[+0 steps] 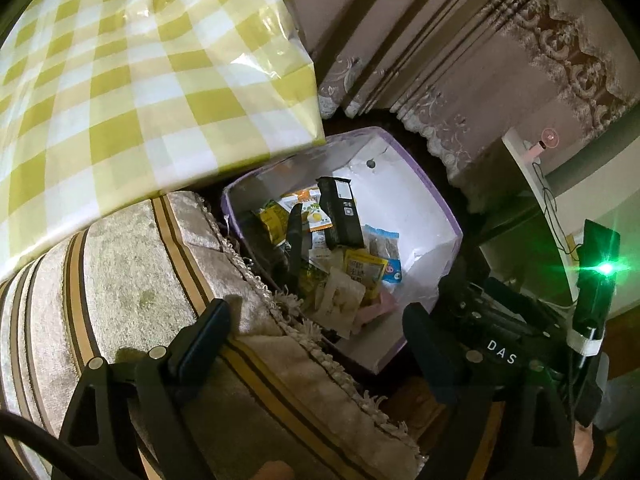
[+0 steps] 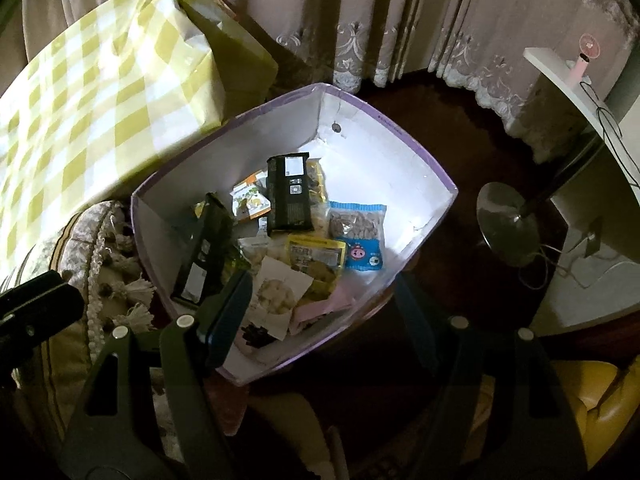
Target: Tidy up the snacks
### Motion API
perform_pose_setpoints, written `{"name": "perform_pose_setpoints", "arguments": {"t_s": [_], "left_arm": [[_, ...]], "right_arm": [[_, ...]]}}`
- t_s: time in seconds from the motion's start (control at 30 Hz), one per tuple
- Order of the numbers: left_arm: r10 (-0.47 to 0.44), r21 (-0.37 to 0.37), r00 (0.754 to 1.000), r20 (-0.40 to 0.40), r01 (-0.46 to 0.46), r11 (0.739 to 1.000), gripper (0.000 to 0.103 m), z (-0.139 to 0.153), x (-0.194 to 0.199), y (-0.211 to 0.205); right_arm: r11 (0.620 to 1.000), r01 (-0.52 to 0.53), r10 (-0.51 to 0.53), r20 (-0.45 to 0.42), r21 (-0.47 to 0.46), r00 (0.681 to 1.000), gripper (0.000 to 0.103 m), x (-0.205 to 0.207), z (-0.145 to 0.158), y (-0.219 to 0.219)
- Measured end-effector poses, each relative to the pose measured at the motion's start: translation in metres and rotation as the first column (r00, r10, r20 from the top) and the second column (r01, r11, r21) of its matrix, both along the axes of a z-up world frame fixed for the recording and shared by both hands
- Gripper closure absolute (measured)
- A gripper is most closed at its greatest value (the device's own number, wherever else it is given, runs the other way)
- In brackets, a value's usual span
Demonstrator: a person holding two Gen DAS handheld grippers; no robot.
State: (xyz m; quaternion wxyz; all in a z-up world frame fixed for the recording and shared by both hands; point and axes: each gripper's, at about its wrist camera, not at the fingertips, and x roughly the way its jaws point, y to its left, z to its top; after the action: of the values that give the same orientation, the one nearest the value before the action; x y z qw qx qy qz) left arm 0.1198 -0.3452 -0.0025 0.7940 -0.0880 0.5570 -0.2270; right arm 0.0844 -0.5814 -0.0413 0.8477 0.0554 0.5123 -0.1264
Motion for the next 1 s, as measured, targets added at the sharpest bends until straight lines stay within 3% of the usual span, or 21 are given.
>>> {"name": "perform_pose_setpoints", "arguments": {"t_s": [0.4,0.7,1.0], "left_arm": [[-0.004,-0.009,0.999,-0.04,0.004,1.0,0.01,-0.003,0.006,-0.002],[-0.02,-0.017,0.999,-0.051,0.019,1.0,0.001,-0.005,0.009,-0.007],[-0.005,-0.007,0.999,-0.049,0.005,1.0,0.0,-0.007,0.013,-0.009]], "right_arm": [[1.0,-0.014,0.014,-0.007,0.002,1.0,0.027,0.001,-0.001,0.002],[1.0,-0.007,0.008,-0.005,0.009,1.0,0.027,-0.001,-0.001,0.003],[1.0,-0.007,0.007,-0.005,0.018,1.0,0.027,-0.002,-0.002,0.004]]}}
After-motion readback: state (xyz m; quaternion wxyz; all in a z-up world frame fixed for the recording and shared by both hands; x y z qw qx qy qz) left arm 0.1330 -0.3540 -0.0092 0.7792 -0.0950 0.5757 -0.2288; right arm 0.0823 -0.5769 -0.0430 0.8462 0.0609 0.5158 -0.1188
